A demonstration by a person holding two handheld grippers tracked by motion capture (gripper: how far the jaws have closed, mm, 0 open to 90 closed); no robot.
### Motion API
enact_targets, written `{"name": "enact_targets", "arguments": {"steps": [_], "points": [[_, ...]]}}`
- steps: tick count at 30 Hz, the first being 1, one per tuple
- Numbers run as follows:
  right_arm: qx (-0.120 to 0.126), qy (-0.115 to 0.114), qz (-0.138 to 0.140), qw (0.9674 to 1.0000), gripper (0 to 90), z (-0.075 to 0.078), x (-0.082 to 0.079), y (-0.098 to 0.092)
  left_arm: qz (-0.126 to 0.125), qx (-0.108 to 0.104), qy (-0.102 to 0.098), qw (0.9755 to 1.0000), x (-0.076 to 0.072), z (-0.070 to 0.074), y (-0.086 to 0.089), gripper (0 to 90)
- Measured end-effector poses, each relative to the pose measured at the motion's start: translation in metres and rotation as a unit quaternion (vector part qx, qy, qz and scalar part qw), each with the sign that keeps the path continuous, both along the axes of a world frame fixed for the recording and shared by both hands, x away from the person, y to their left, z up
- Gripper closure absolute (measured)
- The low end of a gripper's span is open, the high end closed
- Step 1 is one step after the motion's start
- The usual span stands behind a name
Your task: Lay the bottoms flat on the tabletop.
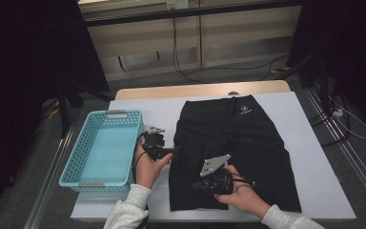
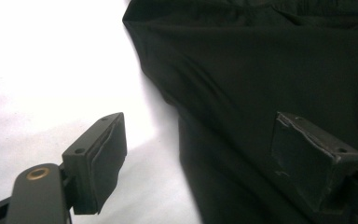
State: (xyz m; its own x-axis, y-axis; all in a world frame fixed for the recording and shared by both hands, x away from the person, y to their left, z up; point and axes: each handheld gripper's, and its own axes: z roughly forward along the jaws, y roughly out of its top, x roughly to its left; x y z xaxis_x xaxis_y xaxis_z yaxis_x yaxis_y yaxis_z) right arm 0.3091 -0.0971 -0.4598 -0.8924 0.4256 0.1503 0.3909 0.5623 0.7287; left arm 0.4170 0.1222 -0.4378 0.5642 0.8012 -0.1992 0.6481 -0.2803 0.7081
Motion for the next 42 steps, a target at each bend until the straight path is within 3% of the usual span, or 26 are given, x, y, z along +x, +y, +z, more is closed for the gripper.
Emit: {"name": "enact_targets", "arguments": {"steps": [6,8,11,12,14,18,20,22,24,26,28,32,35,37,40,42], "points": [[-0.004,-0.010,0.010,0.9999,89.9,0.001,-0.009,0.007,0.004,0.007,-0.006,1.0000,0.000,-0.002,-0.003,18.7],[0.005,-0.002,0.020,0.9998,83.7,0.001,-0.011,0.005,0.000,0.007,-0.003,1.0000,-0.001,-0.001,-0.004,18.6],[0.003,-0.025,-0.006,0.9997,60.2,0.007,-0.011,-0.001,-0.003,0.006,0.001,1.0000,-0.001,-0.002,-0.004,18.4],[-0.003,-0.032,-0.012,0.9994,59.7,0.009,-0.010,-0.006,-0.003,0.003,0.003,1.0000,-0.002,-0.003,-0.005,18.2],[0.011,-0.033,-0.033,0.9988,53.0,0.015,-0.007,-0.020,-0.008,0.010,0.002,0.9999,-0.001,-0.003,-0.006,18.2],[0.010,-0.048,-0.077,0.9958,50.9,0.024,-0.003,-0.052,-0.011,0.007,0.001,0.9999,-0.001,-0.002,-0.007,18.2],[-0.001,-0.064,-0.100,0.9930,49.8,0.023,0.002,-0.070,-0.010,0.018,-0.007,0.9998,-0.001,-0.003,-0.008,18.1],[-0.015,-0.069,-0.130,0.9890,49.7,0.020,0.007,-0.090,-0.011,0.011,-0.001,0.9999,0.000,-0.005,-0.009,17.8],[-0.013,-0.066,-0.152,0.9861,50.3,0.019,0.010,-0.109,-0.013,0.015,-0.002,0.9998,0.001,-0.005,-0.010,17.8],[-0.027,-0.070,-0.175,0.9817,50.8,0.017,0.011,-0.126,-0.015,0.015,-0.002,0.9998,0.001,-0.006,-0.011,17.8],[-0.026,-0.060,-0.182,0.9811,53.8,0.016,0.008,-0.139,-0.015,0.016,-0.002,0.9998,0.002,-0.005,-0.012,17.9],[-0.052,-0.055,-0.195,0.9779,54.0,0.010,-0.002,-0.157,-0.019,0.016,-0.002,0.9997,0.002,-0.004,-0.013,18.0],[-0.062,-0.045,-0.193,0.9783,55.0,0.001,-0.008,-0.164,-0.020,0.015,-0.002,0.9997,0.003,-0.004,-0.014,18.0],[-0.056,-0.043,-0.202,0.9769,63.6,0.001,-0.009,-0.166,-0.018,0.015,-0.005,0.9997,0.003,-0.004,-0.016,18.0],[-0.054,-0.030,-0.211,0.9756,87.3,0.002,-0.009,-0.166,-0.018,0.013,-0.006,0.9997,0.003,-0.004,-0.017,18.1],[-0.046,-0.022,-0.212,0.9760,89.7,0.002,-0.010,-0.167,-0.020,0.013,-0.004,0.9997,0.003,-0.004,-0.018,18.1]]}}
